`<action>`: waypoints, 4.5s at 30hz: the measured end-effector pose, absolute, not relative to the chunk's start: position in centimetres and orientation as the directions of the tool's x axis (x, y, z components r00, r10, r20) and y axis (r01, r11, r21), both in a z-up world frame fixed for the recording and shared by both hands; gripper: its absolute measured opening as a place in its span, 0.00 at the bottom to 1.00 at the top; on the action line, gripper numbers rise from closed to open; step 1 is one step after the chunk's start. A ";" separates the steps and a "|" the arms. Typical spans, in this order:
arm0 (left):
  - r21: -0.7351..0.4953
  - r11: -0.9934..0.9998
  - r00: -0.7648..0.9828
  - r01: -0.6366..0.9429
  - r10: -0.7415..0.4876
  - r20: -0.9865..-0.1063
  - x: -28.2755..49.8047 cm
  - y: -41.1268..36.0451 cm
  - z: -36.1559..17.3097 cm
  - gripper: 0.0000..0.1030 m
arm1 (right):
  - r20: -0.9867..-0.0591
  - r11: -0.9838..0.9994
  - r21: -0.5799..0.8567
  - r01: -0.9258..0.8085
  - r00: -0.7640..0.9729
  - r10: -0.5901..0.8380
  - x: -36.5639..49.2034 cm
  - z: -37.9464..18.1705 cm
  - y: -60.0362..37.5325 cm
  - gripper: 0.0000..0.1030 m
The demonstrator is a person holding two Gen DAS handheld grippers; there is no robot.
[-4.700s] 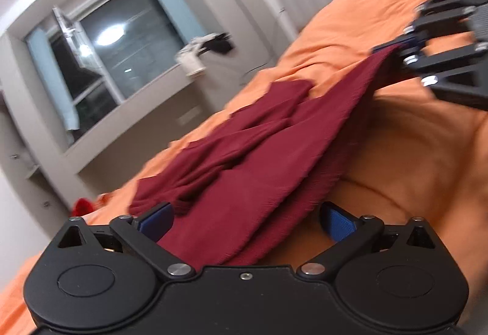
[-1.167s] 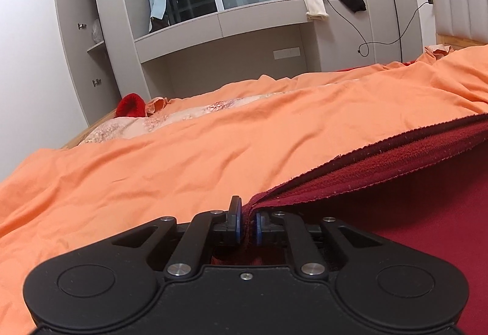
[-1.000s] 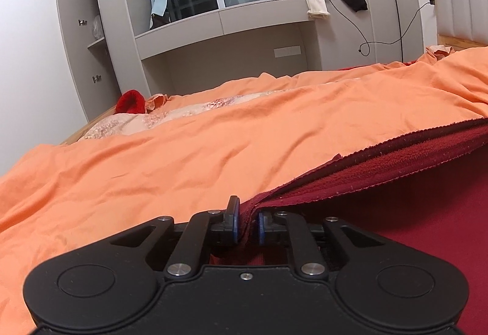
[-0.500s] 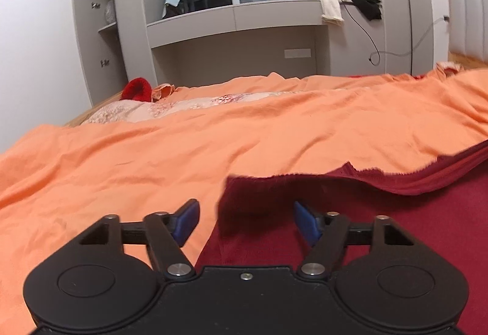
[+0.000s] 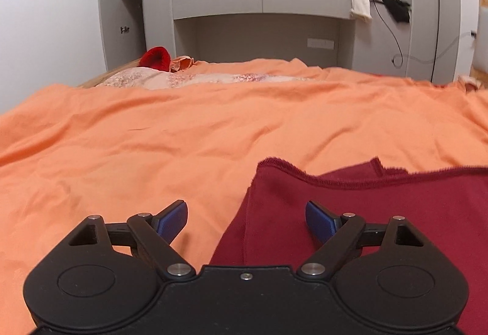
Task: Fold small clothes
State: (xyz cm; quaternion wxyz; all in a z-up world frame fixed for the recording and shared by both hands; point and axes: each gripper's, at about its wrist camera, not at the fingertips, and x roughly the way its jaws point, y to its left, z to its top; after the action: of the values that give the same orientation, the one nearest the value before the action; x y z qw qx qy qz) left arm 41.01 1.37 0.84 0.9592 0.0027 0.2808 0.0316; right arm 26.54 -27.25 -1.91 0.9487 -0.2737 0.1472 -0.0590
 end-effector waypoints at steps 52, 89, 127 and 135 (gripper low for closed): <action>-0.466 0.874 0.756 0.140 -0.398 -0.520 21.8 1.7 -0.8 0.99 | -0.353 0.978 0.055 -0.199 0.913 0.205 14.9 2.2 -24.0 1.00; -0.583 0.811 0.730 -0.045 -0.372 -0.574 31.0 0.2 -3.0 0.99 | -0.364 0.983 -0.044 -0.178 0.919 0.150 15.4 0.8 -19.6 1.00; -0.037 0.947 0.857 0.319 -0.305 -0.415 31.3 -17.5 10.5 0.12 | -0.207 0.982 0.186 0.046 0.978 -0.007 13.2 8.9 -35.7 1.00; 0.077 0.841 0.749 0.536 -0.431 -0.504 28.8 -25.7 6.7 0.14 | -0.391 0.836 0.456 0.305 0.913 -0.120 15.0 6.9 -45.8 1.00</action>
State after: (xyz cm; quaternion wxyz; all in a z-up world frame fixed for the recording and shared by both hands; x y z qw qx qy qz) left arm 28.77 -25.69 6.65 0.9287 0.1091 0.2406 -0.2602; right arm 15.01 -45.83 6.90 0.9419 0.2629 0.1758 -0.1128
